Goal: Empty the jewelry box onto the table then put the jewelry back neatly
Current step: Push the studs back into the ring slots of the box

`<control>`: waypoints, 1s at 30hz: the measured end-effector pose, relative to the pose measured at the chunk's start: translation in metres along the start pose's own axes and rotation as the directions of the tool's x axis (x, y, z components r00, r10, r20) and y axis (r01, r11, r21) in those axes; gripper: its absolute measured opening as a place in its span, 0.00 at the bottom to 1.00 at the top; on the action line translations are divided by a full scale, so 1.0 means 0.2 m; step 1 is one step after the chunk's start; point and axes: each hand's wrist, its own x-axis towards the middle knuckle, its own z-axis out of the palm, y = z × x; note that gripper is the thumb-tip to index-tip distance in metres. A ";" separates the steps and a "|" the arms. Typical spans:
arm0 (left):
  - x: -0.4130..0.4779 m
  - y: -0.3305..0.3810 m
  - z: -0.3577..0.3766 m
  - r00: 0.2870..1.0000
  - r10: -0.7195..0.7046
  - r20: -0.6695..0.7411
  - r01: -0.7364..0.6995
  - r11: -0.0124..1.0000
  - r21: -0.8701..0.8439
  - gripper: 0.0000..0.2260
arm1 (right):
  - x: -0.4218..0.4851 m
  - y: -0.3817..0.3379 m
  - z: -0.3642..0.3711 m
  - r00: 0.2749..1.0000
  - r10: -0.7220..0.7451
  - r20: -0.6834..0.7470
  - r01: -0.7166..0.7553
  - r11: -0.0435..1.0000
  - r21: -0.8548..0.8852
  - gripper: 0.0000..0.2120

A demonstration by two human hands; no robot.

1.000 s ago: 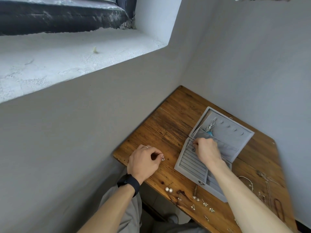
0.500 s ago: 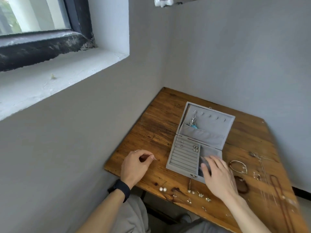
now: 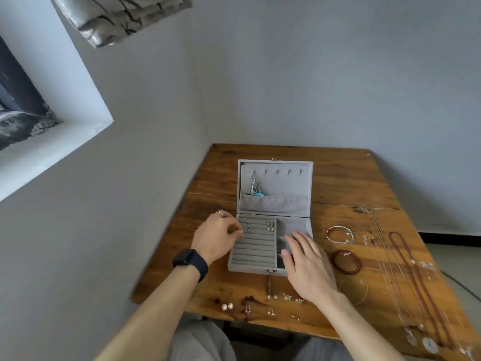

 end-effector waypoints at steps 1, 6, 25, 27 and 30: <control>0.03 0.01 0.00 1.000 -0.001 0.017 0.000 0.999 0.048 0.05 | 0.00 0.00 0.00 1.000 0.002 -0.002 -0.002 1.000 0.006 0.26; 0.11 0.06 0.01 0.999 -0.025 0.038 0.017 0.977 0.214 0.07 | 0.00 -0.01 -0.01 1.000 0.004 -0.017 -0.004 0.999 0.032 0.25; 0.22 0.16 0.07 0.991 -0.136 0.016 0.125 0.940 0.318 0.06 | -0.02 0.00 -0.03 0.999 0.006 -0.043 -0.003 0.997 0.077 0.24; 0.22 0.15 0.08 0.990 -0.139 0.009 0.129 0.940 0.316 0.06 | -0.02 0.00 -0.03 0.999 0.008 -0.038 -0.005 0.997 0.079 0.25; 0.21 0.14 0.10 0.990 -0.142 -0.008 0.137 0.937 0.322 0.07 | -0.02 -0.01 -0.03 0.999 0.011 -0.034 -0.008 0.996 0.085 0.25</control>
